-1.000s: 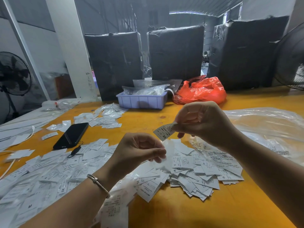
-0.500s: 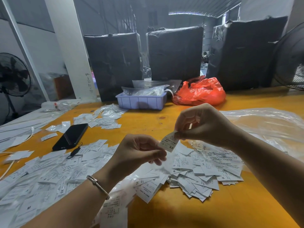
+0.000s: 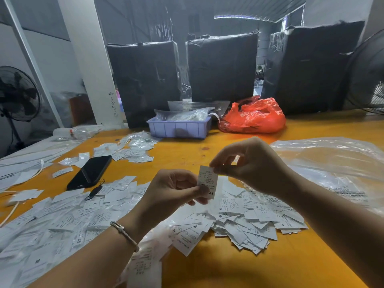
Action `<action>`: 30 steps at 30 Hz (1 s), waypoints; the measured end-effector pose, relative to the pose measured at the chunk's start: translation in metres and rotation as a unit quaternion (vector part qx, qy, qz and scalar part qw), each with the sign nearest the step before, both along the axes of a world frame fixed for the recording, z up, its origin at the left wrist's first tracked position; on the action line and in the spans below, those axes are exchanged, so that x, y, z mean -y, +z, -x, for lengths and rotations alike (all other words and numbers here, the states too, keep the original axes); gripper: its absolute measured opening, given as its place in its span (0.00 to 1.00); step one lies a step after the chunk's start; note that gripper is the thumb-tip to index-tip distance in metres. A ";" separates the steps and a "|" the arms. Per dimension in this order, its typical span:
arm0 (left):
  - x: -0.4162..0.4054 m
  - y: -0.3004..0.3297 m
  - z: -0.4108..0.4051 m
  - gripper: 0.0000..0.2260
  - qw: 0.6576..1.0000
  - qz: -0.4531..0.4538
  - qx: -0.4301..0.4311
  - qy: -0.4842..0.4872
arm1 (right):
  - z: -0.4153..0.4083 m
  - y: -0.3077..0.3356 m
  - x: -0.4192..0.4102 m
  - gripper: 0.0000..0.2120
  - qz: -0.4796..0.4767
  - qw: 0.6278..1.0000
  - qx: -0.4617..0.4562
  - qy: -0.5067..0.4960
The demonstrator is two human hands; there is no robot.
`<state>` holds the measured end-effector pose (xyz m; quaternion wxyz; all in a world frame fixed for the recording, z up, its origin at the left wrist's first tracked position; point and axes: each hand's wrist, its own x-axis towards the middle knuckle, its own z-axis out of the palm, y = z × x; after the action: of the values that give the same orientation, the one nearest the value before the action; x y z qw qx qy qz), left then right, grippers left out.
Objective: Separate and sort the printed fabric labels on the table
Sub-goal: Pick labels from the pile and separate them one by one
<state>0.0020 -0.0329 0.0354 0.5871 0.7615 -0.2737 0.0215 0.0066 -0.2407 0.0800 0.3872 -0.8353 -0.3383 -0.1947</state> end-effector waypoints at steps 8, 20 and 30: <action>-0.001 -0.003 -0.003 0.06 1.000 0.024 -0.004 0.012 | 0.004 -0.005 -0.007 0.11 0.031 0.999 -0.038 0.015; -0.004 -0.002 -0.006 0.07 1.000 0.009 -0.008 0.028 | -0.003 -0.012 -0.005 0.07 -0.011 0.970 -0.240 0.047; -0.020 -0.001 -0.024 0.08 0.954 0.056 0.014 0.293 | -0.025 -0.029 0.006 0.14 -0.004 0.977 -0.055 -0.206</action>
<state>0.0261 -0.0125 0.0345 0.5929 0.7738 -0.0449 0.2186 0.0311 -0.2465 0.0512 0.3603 -0.8948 -0.1362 -0.2255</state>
